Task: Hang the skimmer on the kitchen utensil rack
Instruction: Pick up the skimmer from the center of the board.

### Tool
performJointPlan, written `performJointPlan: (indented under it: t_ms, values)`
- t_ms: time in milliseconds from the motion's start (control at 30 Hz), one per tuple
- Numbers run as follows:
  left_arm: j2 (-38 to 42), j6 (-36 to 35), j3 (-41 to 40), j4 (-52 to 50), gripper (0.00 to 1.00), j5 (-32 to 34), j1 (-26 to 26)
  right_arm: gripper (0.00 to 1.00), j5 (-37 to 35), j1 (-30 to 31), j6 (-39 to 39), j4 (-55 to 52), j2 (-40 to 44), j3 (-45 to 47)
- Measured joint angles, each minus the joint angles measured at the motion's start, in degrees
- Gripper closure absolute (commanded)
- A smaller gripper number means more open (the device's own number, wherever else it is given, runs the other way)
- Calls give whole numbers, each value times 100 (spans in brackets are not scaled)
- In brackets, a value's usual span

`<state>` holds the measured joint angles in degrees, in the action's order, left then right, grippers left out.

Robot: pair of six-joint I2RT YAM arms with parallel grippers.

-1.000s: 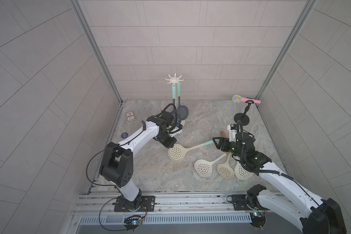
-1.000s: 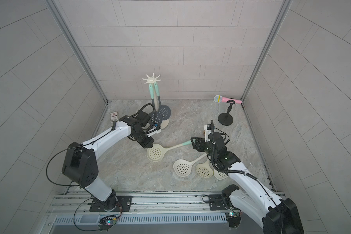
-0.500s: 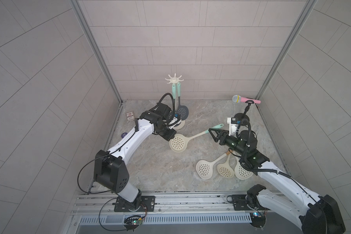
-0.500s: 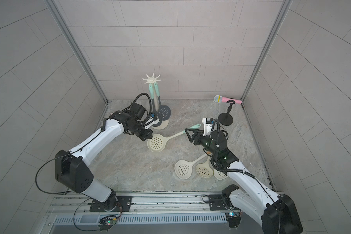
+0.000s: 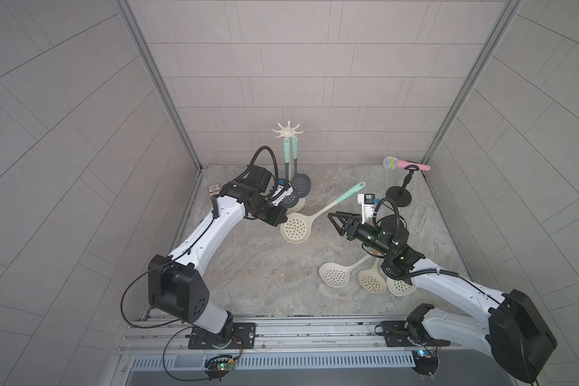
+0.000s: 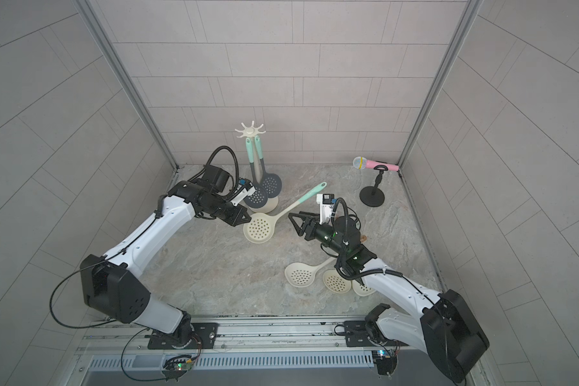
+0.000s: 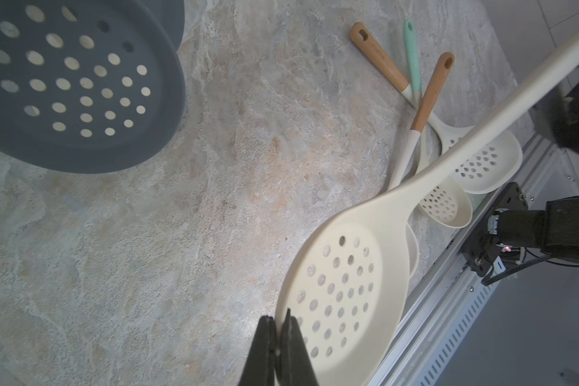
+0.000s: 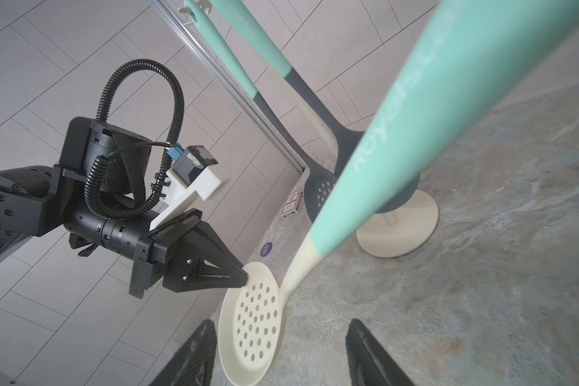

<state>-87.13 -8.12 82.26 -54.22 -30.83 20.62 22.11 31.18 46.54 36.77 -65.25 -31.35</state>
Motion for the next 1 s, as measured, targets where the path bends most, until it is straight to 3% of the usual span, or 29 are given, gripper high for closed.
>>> performJointPlan:
  t_ms: [200,300,433,533,600,767,867,1000]
  values:
    - [289,125,-61,90,100,-170,-2,45,-70,44,-9,496,-474,-374]
    - [411,181,-153,149,100,-221,-20,60,-98,61,-35,798,-680,-592]
    - [490,195,-286,186,100,-313,-55,91,-192,74,-31,1226,-890,-667]
    - [581,229,-400,269,100,-308,-83,100,-223,52,138,1493,-1069,-662]
    - [638,232,-485,339,93,-332,-109,100,-240,68,160,1602,-1099,-654]
    - [813,162,-643,472,59,-365,-216,100,-284,28,251,1812,-1073,-542]
    - [841,188,-647,498,44,-308,-474,100,-282,-101,304,1731,-962,-483]
    - [813,245,-643,518,41,-142,-942,100,-98,-374,365,1539,-684,-391]
